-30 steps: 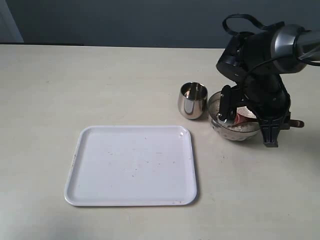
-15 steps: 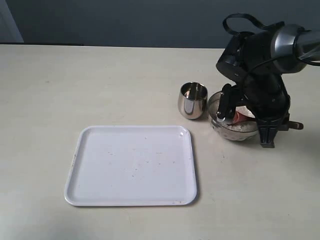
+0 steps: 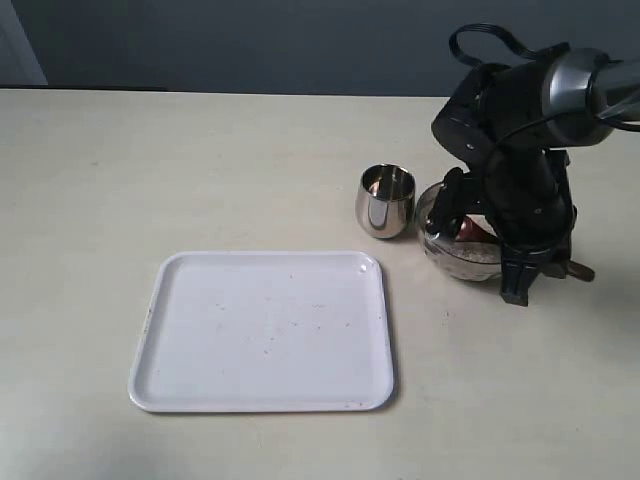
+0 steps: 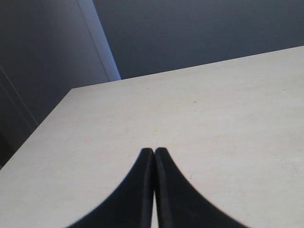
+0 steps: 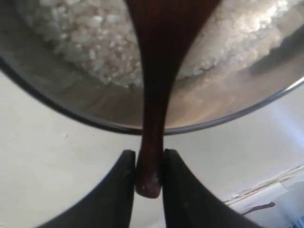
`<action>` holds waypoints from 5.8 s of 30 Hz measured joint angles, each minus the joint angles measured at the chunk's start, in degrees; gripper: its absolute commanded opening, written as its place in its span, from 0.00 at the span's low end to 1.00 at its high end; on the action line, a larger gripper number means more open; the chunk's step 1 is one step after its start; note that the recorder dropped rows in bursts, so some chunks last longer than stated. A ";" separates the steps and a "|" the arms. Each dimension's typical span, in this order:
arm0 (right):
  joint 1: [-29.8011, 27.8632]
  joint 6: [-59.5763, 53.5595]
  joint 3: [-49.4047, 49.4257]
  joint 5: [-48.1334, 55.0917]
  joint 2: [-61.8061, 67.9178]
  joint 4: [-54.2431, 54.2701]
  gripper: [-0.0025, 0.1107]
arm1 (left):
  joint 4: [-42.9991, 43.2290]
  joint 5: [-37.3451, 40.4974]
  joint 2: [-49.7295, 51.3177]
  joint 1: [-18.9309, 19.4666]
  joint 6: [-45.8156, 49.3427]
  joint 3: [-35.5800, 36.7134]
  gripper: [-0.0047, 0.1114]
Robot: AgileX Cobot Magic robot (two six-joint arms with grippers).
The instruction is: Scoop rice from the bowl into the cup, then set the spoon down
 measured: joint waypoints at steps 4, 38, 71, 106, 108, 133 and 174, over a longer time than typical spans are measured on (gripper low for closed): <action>0.00 0.24 0.00 0.00 0.00 0.58 0.01 | 0.00 0.00 0.00 0.00 0.00 0.00 0.04; -4.60 -1.48 0.00 0.00 0.00 6.07 0.01 | 0.00 0.00 0.00 0.00 0.00 0.00 0.04; -6.19 -1.54 0.00 0.00 -3.69 4.07 0.02 | 0.00 0.00 0.00 0.00 0.00 0.00 0.04; -6.19 -0.95 0.00 0.00 -6.32 2.37 0.02 | 0.00 0.00 0.00 0.00 0.00 0.00 0.04; -6.19 -0.95 0.00 0.00 -6.32 3.21 0.02 | 0.00 0.00 0.00 0.00 0.00 0.00 0.04; -6.19 -0.68 -7.74 0.00 -2.16 6.43 0.02 | 0.00 0.00 0.00 0.00 0.00 0.00 0.04; -3.77 -0.55 -17.42 0.11 2.58 6.44 0.02 | 0.00 0.00 0.00 0.00 0.00 0.00 0.04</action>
